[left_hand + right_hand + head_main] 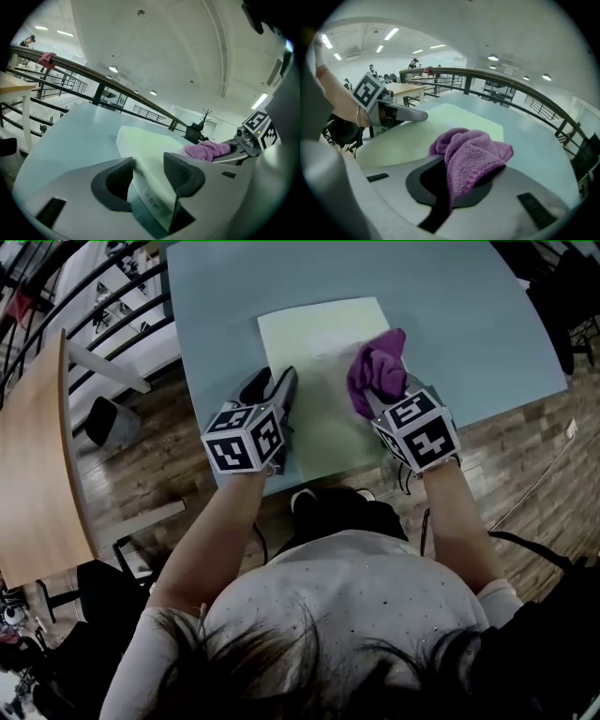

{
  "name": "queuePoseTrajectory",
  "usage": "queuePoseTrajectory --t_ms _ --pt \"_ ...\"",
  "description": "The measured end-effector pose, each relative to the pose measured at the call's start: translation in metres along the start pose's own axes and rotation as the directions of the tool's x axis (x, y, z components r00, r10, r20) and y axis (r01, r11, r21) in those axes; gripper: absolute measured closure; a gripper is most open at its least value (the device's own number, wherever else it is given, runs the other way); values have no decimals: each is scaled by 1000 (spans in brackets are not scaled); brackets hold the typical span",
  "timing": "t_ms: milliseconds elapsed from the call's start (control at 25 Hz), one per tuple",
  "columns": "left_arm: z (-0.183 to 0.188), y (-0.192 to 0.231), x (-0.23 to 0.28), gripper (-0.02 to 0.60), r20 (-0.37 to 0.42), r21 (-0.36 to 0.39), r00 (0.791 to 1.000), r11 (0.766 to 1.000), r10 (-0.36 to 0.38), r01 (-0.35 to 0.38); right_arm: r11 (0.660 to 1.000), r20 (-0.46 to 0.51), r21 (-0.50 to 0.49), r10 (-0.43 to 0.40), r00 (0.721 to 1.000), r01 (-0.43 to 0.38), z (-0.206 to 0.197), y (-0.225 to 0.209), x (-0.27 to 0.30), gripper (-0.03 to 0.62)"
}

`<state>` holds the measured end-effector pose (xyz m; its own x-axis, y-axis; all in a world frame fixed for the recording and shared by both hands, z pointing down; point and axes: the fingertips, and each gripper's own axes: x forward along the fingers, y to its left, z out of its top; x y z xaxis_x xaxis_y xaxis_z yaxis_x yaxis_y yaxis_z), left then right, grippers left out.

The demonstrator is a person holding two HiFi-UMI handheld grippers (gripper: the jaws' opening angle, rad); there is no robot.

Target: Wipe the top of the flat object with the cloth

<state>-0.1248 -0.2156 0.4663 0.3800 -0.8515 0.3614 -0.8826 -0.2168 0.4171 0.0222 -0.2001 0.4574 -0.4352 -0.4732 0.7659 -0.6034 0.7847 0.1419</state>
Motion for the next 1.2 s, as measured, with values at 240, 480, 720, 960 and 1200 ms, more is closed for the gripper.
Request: queuePoseTrajectory --t_ms 240,480,720,960,1200 --pt "2 -2 2 377 10 7 1000 1000 -1 1 996 -38 40 -83 996 84 -24 -45 -14 588" --pt "1 -1 3 376 -24 -39 999 999 -40 39 983 -40 139 -118 992 122 -33 -64 -22 588" --pt "-1 0 0 374 -42 -67 997 996 -63 60 967 -63 177 -174 983 183 -41 -78 -26 588" --pt "-2 0 -3 374 -45 -69 997 996 -64 60 965 347 208 79 935 -158 56 -20 -68 588" --pt "0 -4 -1 374 -49 -79 996 994 -73 69 934 448 -12 325 833 -358 121 77 -90 587"
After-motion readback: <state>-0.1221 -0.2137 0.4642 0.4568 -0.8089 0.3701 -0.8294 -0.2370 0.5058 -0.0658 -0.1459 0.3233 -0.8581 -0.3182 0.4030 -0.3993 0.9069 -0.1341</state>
